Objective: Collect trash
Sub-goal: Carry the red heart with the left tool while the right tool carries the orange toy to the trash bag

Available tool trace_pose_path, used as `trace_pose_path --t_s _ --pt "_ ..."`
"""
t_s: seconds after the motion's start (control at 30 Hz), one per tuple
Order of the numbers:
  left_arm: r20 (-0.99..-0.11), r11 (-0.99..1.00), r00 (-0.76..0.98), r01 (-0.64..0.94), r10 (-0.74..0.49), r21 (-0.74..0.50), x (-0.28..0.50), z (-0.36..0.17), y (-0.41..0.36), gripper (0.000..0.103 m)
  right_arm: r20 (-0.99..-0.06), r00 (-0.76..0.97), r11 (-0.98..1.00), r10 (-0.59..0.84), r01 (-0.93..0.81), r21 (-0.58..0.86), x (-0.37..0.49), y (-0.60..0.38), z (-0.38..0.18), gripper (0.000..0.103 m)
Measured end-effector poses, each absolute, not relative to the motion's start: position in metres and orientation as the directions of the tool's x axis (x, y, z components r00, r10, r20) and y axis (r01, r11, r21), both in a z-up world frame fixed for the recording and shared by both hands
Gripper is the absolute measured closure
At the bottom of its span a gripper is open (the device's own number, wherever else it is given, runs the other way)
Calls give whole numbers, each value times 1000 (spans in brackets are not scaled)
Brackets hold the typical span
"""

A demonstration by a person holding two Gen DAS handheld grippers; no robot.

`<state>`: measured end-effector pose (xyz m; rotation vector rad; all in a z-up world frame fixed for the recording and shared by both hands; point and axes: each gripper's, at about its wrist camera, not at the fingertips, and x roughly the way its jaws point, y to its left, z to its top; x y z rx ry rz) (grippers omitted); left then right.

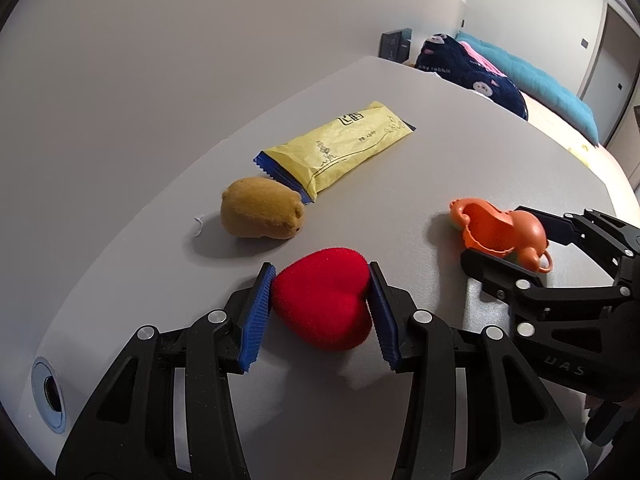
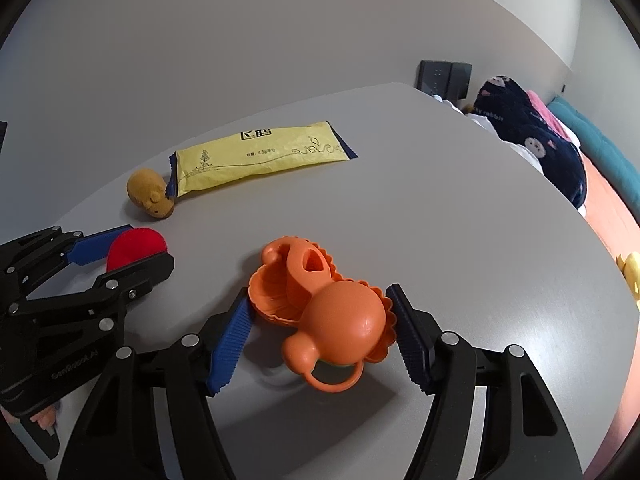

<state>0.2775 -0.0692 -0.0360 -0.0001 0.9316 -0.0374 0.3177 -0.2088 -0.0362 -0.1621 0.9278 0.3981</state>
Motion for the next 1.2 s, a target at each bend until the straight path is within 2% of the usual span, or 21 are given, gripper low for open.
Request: trace_pose_path --t_s 0.53,1.2 --pt "-788 995 613 96 -64 -5 263 -15 -106 57 -780 556 932 287 -350 93 300 -258 -17 35" --pt "-767 979 631 204 -118 18 203 25 -190 57 -734 638 966 233 -242 96 222 -363 27 35"
